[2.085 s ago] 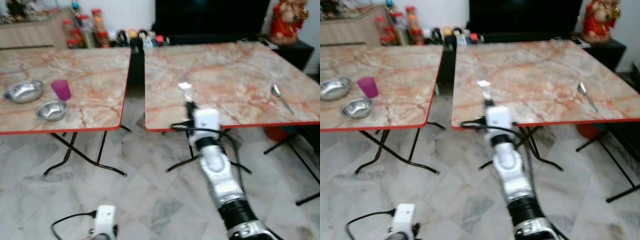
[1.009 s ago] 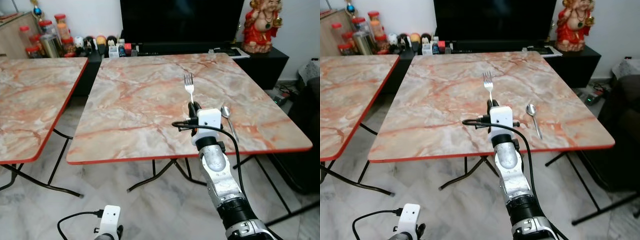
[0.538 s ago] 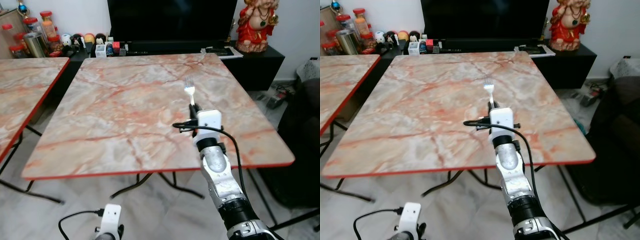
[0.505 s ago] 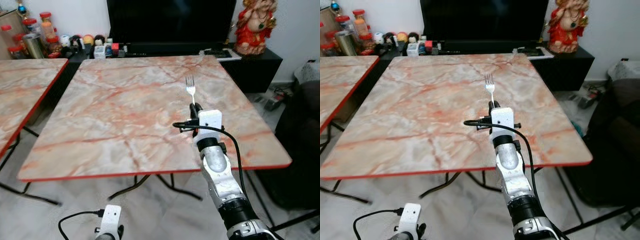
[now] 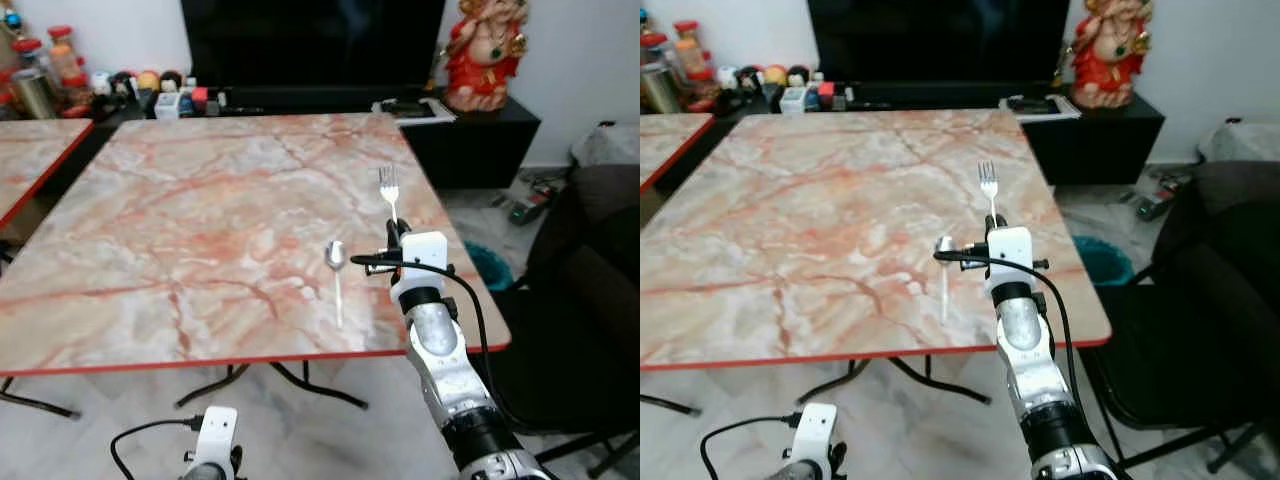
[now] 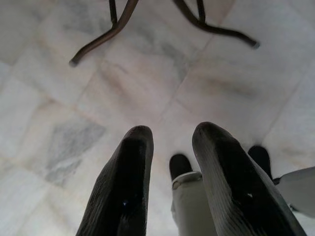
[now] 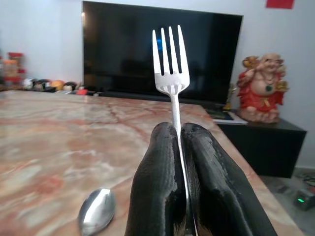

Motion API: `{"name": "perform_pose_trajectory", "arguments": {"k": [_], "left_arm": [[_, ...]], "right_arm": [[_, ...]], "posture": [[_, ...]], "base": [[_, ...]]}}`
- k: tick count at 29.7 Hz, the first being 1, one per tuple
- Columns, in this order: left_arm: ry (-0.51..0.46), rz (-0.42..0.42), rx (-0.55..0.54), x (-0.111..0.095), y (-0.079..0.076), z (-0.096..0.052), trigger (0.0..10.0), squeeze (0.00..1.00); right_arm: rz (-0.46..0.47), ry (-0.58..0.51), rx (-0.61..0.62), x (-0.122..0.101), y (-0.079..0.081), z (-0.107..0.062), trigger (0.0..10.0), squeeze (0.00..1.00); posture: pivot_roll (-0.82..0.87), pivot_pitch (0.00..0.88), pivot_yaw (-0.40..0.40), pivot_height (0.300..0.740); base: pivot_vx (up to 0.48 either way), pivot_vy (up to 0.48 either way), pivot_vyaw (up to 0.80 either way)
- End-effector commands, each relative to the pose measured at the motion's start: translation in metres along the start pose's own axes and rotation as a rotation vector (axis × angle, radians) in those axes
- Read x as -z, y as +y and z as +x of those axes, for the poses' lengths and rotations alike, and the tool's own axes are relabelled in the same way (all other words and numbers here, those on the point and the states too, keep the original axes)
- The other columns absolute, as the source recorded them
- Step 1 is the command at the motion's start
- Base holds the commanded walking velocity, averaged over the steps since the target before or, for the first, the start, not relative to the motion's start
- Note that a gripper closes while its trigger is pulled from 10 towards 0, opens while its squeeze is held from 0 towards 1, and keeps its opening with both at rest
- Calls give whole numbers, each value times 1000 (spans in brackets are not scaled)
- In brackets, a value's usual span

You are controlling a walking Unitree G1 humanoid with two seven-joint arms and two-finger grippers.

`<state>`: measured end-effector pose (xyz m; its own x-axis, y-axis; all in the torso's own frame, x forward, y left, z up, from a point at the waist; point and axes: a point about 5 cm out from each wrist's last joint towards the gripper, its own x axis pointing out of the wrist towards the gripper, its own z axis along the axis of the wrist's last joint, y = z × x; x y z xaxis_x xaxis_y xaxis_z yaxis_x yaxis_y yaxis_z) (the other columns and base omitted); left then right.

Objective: Setting the table

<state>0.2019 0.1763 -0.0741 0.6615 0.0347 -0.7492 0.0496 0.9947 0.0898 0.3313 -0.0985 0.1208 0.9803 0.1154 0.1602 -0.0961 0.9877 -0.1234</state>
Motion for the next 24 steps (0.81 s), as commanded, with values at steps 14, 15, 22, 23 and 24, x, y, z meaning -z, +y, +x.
{"name": "perform_pose_trajectory", "arguments": {"k": [14, 15, 22, 23, 24], "left_arm": [[23, -15, -39, 7, 12, -2, 10000, 0], [23, -16, -39, 7, 12, -2, 10000, 0], [20, -18, -42, 5, 12, -2, 10000, 0], [20, -19, -42, 5, 12, -2, 10000, 0], [20, -19, -42, 5, 12, -2, 10000, 0]], "right_arm": [[12, 87, 3, 18, 3, -5, 10000, 0], [14, 91, 3, 19, 3, -5, 10000, 0], [20, 202, 47, 39, -3, -9, 10000, 0], [-1, 238, 60, 43, -4, -8, 10000, 0], [-1, 238, 60, 43, -4, -8, 10000, 0]], "posture": [[-39, 0, 32, 740], [-39, 0, 32, 740], [-36, 0, 29, 740], [-33, 0, 30, 740], [-33, 0, 30, 740]], "base": [[0, 0, 0], [0, 0, 0], [0, 0, 0], [0, 0, 0], [0, 0, 0]]}}
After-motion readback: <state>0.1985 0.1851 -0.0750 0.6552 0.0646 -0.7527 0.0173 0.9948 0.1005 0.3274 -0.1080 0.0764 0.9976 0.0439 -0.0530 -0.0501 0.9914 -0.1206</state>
